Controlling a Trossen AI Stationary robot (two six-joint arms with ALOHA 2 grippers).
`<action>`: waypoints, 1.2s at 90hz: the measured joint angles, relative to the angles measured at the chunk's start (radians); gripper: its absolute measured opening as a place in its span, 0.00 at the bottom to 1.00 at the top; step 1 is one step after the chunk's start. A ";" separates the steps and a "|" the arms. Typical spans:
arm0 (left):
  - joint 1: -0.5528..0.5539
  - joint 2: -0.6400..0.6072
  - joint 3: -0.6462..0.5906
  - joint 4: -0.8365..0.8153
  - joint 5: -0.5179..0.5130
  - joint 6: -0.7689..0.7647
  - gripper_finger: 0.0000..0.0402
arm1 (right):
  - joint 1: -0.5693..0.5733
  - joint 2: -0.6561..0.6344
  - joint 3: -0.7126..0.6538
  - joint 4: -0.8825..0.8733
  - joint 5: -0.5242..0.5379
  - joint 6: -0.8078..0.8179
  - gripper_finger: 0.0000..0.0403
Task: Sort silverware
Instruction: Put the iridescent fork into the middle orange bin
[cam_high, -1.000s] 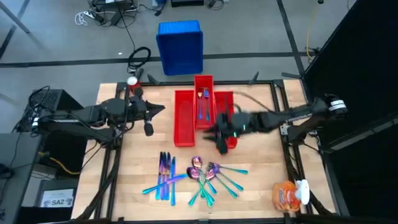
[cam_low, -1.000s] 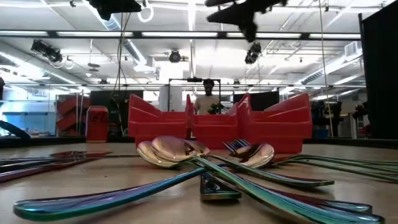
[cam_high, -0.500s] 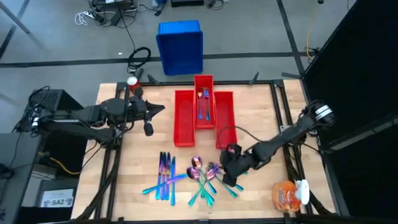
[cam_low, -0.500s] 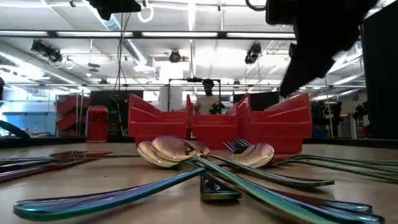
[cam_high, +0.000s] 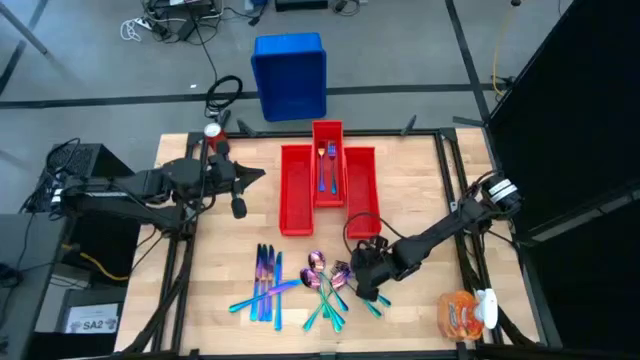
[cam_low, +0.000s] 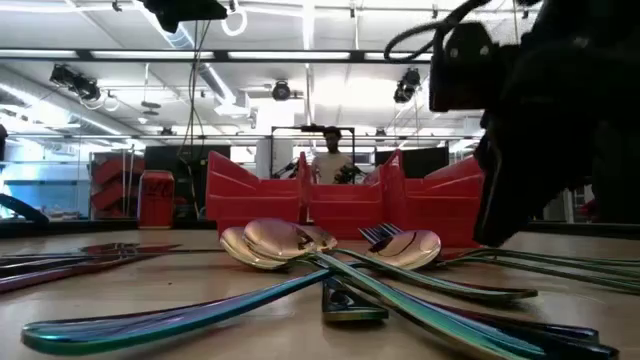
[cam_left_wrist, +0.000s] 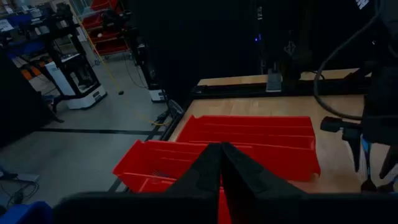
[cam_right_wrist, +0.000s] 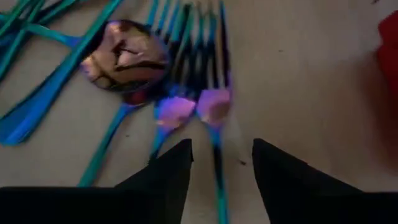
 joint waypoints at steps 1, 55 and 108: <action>0.000 0.000 0.000 0.000 0.000 0.000 0.00 | -0.001 0.000 0.000 0.001 0.002 0.001 0.38; 0.000 0.000 0.000 0.006 0.000 0.000 0.00 | 0.001 0.056 0.006 -0.030 -0.018 0.065 0.12; 0.000 0.000 0.000 0.036 0.000 0.000 0.00 | 0.071 -0.141 0.109 -0.006 0.214 0.072 0.00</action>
